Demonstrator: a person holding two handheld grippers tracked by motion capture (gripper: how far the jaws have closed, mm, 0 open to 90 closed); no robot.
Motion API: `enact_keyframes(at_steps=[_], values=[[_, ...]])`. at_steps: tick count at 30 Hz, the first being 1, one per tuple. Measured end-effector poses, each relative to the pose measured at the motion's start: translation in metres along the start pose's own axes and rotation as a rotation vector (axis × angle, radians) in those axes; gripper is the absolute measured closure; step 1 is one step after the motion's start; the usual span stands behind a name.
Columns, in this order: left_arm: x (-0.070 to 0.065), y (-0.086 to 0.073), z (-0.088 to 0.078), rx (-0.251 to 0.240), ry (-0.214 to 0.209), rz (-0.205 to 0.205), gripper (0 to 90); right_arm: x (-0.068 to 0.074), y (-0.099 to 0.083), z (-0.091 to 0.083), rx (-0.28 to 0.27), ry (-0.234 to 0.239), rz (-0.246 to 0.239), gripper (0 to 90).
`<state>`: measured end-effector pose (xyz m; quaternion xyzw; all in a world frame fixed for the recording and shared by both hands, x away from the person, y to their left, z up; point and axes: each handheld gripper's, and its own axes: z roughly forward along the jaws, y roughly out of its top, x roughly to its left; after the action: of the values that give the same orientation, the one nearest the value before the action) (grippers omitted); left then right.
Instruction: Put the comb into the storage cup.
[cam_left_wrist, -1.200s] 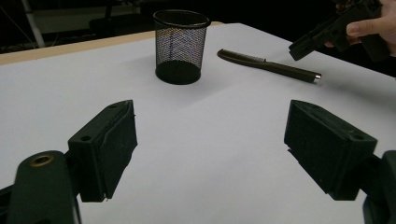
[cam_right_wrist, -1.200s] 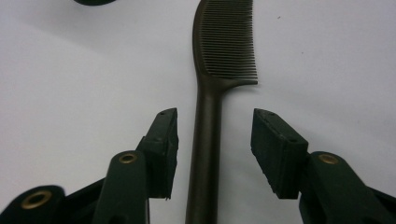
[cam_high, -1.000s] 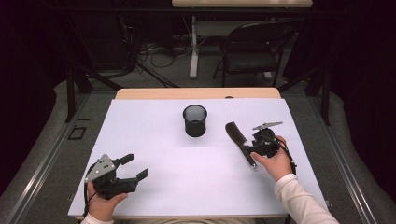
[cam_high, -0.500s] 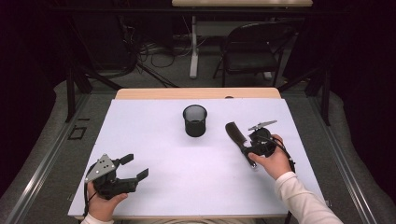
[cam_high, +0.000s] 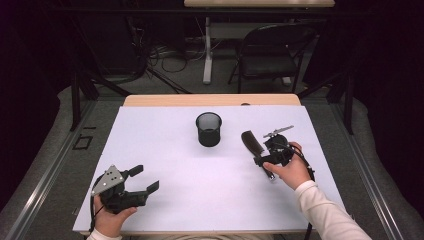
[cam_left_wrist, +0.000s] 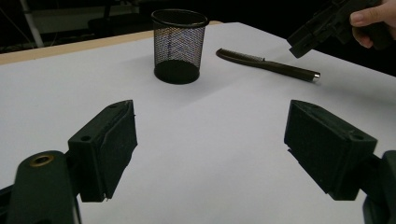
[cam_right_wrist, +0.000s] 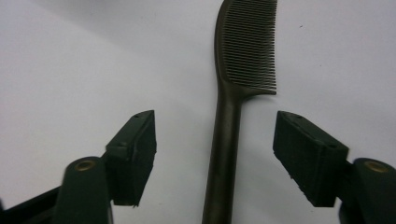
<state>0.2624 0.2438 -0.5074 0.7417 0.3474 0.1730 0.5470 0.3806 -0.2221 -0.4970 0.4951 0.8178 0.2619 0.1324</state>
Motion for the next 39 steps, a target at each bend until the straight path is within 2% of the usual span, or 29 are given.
enact_keyframes(at_steps=[6, 10, 16, 23, 25, 26, 32, 33, 34, 35, 38, 39], values=[[0.000, 0.000, 0.000, 0.001, -0.001, 0.002, 17.2, -0.001, 0.004, 0.006, 0.056, -0.005, -0.001, 16.4], [0.000, 0.000, 0.000, 0.002, -0.001, 0.002, 17.1, 0.000, 0.006, 0.008, 0.073, -0.007, 0.001, 15.0], [0.000, 0.000, 0.000, 0.003, 0.000, -0.001, 17.2, -0.002, 0.010, 0.013, 0.095, -0.010, -0.004, 14.7], [0.000, 0.000, 0.000, 0.005, -0.002, -0.003, 17.2, -0.003, 0.014, 0.019, 0.131, -0.007, 0.014, 14.8], [0.000, 0.000, 0.000, 0.006, -0.003, -0.002, 17.2, -0.003, 0.014, 0.022, 0.112, -0.006, 0.012, 14.9], [0.000, 0.000, 0.000, 0.007, -0.003, -0.002, 17.2, -0.003, 0.016, 0.021, 0.159, -0.016, 0.011, 14.9], [0.000, 0.000, 0.001, 0.008, -0.003, -0.002, 17.2, -0.005, 0.017, 0.028, 0.157, 0.001, 0.029, 14.9], [0.000, 0.000, 0.001, 0.008, -0.004, -0.003, 17.1, -0.005, 0.018, 0.027, 0.190, -0.008, 0.027, 14.9], [0.000, 0.000, 0.001, 0.008, -0.003, -0.002, 17.2, -0.005, 0.016, 0.031, 0.159, 0.002, 0.037, 14.9], [0.000, 0.000, 0.001, 0.007, -0.003, -0.003, 17.2, -0.005, 0.018, 0.030, 0.194, -0.005, 0.034, 14.9], [0.000, -0.001, 0.001, 0.008, -0.004, -0.004, 17.2, -0.006, 0.018, 0.032, 0.224, -0.008, 0.031, 15.6], [0.000, -0.001, 0.001, 0.008, -0.004, -0.005, 17.2, -0.006, 0.016, 0.036, 0.180, 0.011, 0.039, 16.2]])
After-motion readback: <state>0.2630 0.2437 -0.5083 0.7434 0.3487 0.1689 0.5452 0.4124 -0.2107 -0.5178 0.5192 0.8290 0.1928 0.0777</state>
